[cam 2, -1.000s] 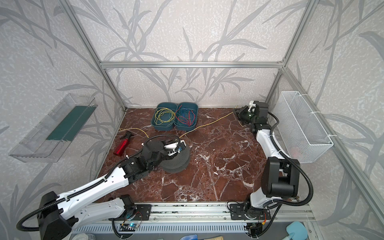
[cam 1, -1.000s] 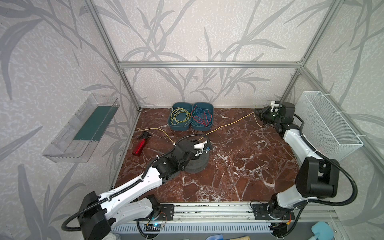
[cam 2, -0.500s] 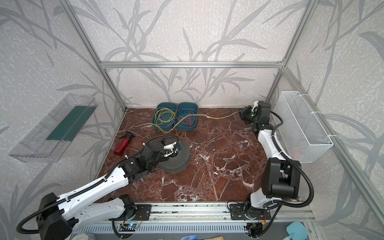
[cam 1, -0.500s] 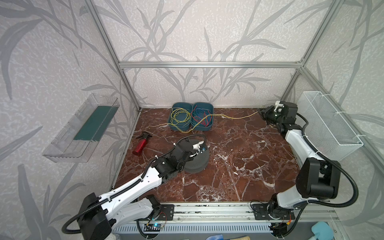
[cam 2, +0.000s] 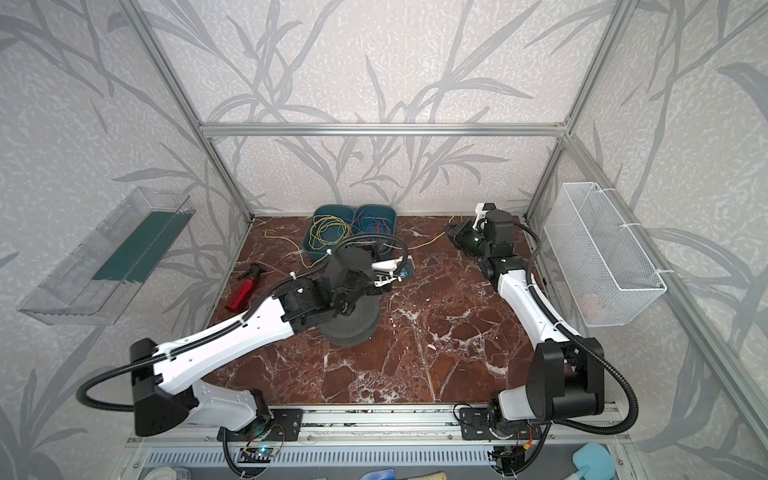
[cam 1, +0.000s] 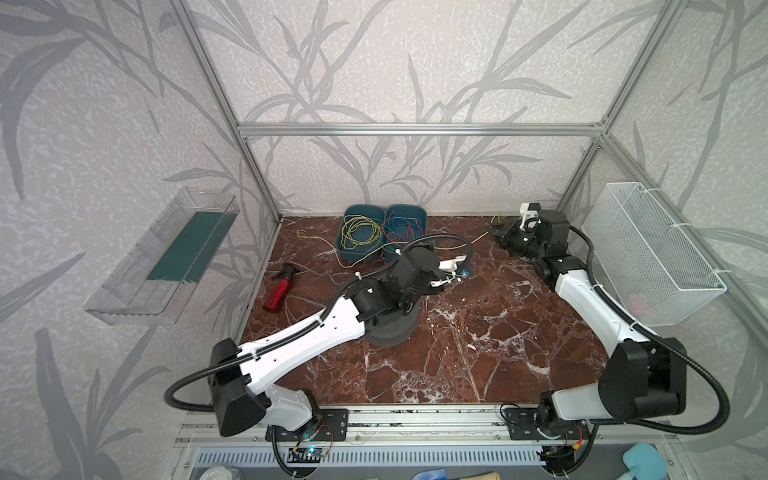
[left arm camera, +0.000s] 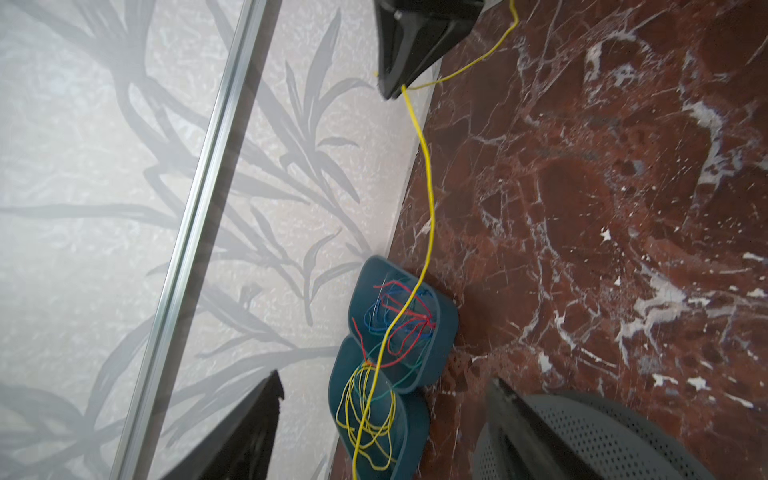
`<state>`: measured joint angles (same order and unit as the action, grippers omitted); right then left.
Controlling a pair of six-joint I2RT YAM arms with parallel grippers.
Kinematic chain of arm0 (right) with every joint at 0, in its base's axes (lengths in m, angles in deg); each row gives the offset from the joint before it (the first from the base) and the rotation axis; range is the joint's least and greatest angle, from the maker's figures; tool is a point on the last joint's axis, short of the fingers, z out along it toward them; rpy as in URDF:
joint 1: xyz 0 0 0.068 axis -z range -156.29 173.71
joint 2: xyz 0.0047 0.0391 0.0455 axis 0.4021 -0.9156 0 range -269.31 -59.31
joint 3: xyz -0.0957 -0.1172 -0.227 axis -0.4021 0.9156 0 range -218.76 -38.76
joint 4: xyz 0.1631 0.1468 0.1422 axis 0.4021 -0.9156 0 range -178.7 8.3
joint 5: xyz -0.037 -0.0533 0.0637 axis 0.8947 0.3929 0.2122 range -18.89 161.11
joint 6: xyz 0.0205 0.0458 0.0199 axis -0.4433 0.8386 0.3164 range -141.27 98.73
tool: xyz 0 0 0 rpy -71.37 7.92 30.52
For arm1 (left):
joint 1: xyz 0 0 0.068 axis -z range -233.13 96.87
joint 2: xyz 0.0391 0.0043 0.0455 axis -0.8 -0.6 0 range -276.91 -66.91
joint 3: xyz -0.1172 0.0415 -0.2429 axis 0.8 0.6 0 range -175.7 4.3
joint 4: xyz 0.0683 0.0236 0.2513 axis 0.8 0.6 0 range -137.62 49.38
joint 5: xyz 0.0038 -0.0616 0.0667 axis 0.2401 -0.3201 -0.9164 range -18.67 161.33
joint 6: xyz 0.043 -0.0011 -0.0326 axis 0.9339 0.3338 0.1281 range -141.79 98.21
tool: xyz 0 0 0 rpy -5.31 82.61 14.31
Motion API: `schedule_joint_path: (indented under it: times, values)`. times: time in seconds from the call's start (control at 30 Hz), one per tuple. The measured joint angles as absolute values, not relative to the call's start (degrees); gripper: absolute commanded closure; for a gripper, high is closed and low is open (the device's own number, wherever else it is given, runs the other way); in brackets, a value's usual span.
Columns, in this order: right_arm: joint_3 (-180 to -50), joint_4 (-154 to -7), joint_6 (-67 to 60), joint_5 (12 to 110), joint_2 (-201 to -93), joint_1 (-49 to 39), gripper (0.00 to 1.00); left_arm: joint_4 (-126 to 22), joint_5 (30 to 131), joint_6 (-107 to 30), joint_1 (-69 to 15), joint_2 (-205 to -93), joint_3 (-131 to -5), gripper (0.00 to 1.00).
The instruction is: Wrap the cables
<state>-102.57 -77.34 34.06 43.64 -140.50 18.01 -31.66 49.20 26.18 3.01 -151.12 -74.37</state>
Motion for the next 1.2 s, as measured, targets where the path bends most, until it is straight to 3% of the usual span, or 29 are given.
schedule_joint_path:
  times: [0.23,0.7,0.8,1.0,1.1,1.2]
  values:
    - [-102.5,-78.7,33.1,44.1,-137.4,18.0,1.0,-35.2,54.0,26.3,3.2,-161.1,-75.6,0.17]
    - [-99.3,-82.5,31.1,44.8,-128.1,17.2,1.0,-49.9,58.0,26.7,3.2,-166.1,-77.4,0.16]
    - [-98.0,-83.4,31.1,44.8,-127.5,17.0,1.0,-51.4,59.0,26.6,3.2,-166.8,-77.8,0.23]
    - [-96.4,-84.0,31.1,45.2,-126.3,15.8,1.0,-52.6,61.6,25.9,3.1,-169.3,-81.4,0.63]
    - [-96.3,-84.2,31.2,45.7,-125.6,15.8,1.0,-53.1,62.5,25.7,3.1,-169.6,-81.9,0.68]
    - [-96.2,-84.2,31.2,46.3,-124.9,15.8,1.0,-53.6,63.2,25.4,3.1,-169.7,-81.9,0.63]
